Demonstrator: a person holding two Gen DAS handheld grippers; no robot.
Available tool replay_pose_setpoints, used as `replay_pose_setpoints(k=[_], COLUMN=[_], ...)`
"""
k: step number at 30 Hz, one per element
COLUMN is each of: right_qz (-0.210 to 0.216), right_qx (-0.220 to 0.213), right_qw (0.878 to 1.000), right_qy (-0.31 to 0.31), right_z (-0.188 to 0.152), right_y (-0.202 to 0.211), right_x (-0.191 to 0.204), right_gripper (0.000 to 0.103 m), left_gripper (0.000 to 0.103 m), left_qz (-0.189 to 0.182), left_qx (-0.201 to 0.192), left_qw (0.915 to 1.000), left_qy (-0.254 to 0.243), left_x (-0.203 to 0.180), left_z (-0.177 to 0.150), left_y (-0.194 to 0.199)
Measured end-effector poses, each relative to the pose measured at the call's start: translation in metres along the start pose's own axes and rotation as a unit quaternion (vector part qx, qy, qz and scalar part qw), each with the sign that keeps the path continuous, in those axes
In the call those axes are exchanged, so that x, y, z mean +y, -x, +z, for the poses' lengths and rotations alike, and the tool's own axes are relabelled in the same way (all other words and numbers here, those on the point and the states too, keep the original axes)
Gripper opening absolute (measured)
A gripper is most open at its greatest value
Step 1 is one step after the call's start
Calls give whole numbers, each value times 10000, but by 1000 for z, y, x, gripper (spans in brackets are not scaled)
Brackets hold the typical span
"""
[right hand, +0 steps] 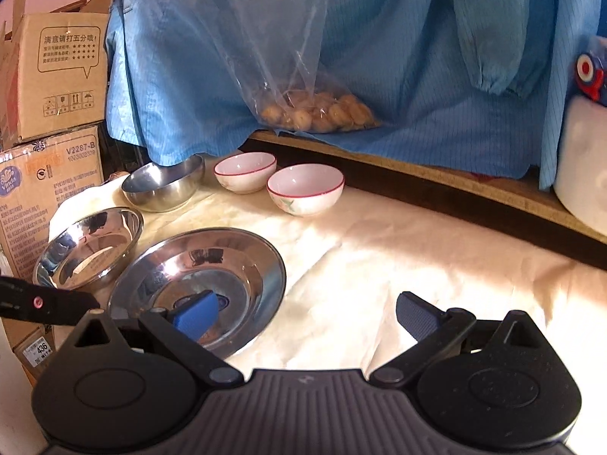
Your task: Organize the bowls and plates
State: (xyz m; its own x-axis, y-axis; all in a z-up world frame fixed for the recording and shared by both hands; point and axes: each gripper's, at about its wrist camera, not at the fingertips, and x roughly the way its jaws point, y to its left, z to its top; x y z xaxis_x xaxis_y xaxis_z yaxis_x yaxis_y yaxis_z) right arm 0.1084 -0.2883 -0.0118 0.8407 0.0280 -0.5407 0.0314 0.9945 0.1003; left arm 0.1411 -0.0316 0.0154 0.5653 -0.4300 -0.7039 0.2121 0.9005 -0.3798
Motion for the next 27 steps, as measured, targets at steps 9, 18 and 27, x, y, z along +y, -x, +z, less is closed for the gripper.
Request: replay_pose_setpoints(k=[9,18,27], right_qz=[-56,-44,39], right_qx=[100,198,348], right_qw=[9999,9998,9993], right_qy=[-94,-58,-101], right_z=[-2,0,0], right_y=[-6,-14,-24], right_x=[-2,6,13], right_gripper=[90,82,62], left_gripper=[96,76,53], left_qz=[371,309,279], left_qx=[-125,-110,-49], left_qw=[9992,9995,9996], left_qy=[-116,-44,-20], left_x=[-4,1,6], left_z=[3,5,6], left_y=[-15,-24,-33])
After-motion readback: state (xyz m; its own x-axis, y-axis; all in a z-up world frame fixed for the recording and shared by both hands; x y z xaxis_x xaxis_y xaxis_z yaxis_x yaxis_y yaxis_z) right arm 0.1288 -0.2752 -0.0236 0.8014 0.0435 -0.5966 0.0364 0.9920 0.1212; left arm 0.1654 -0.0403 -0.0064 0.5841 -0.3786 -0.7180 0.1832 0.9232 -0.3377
